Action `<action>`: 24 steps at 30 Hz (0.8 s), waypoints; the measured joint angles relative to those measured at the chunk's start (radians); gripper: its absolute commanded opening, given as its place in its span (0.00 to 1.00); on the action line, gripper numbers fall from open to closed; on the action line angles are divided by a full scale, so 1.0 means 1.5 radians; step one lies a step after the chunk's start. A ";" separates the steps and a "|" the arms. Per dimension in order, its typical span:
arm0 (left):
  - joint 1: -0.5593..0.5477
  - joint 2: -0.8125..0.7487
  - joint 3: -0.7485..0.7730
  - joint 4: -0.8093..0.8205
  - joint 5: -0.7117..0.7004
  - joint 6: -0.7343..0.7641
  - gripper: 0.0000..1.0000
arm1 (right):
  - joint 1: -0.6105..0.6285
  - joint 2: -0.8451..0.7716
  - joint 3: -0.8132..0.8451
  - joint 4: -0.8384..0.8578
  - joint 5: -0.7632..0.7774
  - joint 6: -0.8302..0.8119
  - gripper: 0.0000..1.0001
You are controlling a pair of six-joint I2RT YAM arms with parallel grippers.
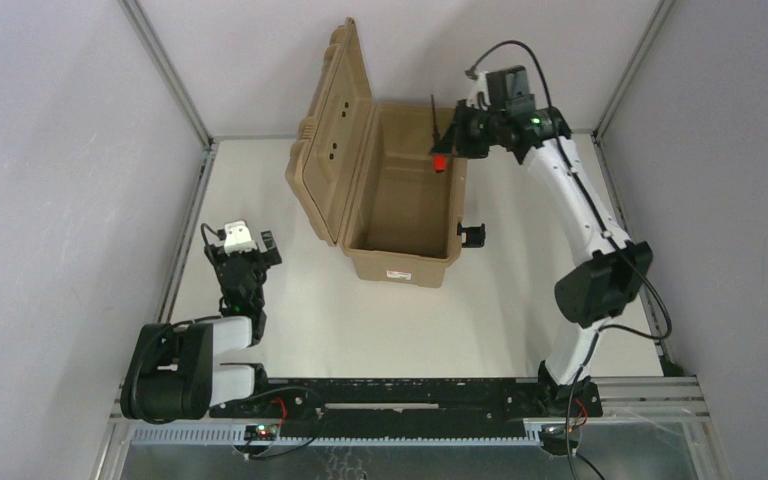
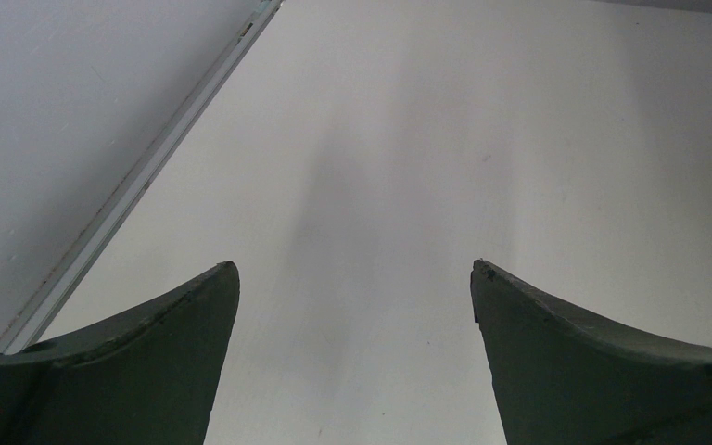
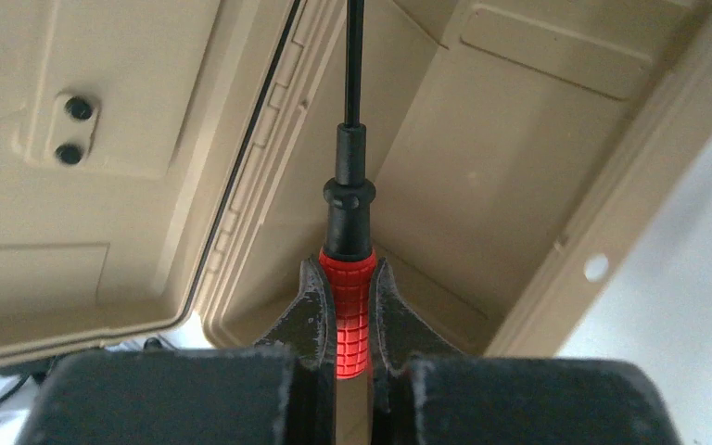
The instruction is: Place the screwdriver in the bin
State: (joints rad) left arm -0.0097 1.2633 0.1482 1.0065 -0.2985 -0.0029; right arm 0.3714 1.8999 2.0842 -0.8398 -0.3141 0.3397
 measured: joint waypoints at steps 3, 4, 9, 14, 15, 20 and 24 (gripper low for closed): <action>0.000 0.000 0.000 0.000 0.000 0.000 1.00 | 0.032 0.069 0.039 0.006 0.070 0.003 0.02; 0.000 0.000 0.000 0.000 0.000 0.000 1.00 | 0.042 0.091 0.048 0.006 0.093 0.003 0.03; 0.000 0.000 0.000 0.000 0.000 0.000 1.00 | 0.084 0.215 0.084 0.007 0.207 -0.001 0.06; 0.000 0.000 0.000 0.000 0.000 0.000 1.00 | 0.104 0.314 0.089 0.001 0.270 -0.001 0.14; 0.000 0.000 0.000 0.000 0.000 0.000 1.00 | 0.107 0.331 0.089 -0.003 0.281 -0.001 0.18; 0.000 0.000 0.000 0.000 0.000 0.000 1.00 | 0.115 0.370 0.089 -0.015 0.304 -0.002 0.50; 0.000 0.000 0.000 0.000 0.000 0.000 1.00 | 0.115 0.366 0.089 -0.015 0.310 -0.002 0.59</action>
State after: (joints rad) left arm -0.0097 1.2633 0.1482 1.0069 -0.2989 -0.0029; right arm 0.5446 2.4493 2.2173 -0.8623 0.1509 0.3370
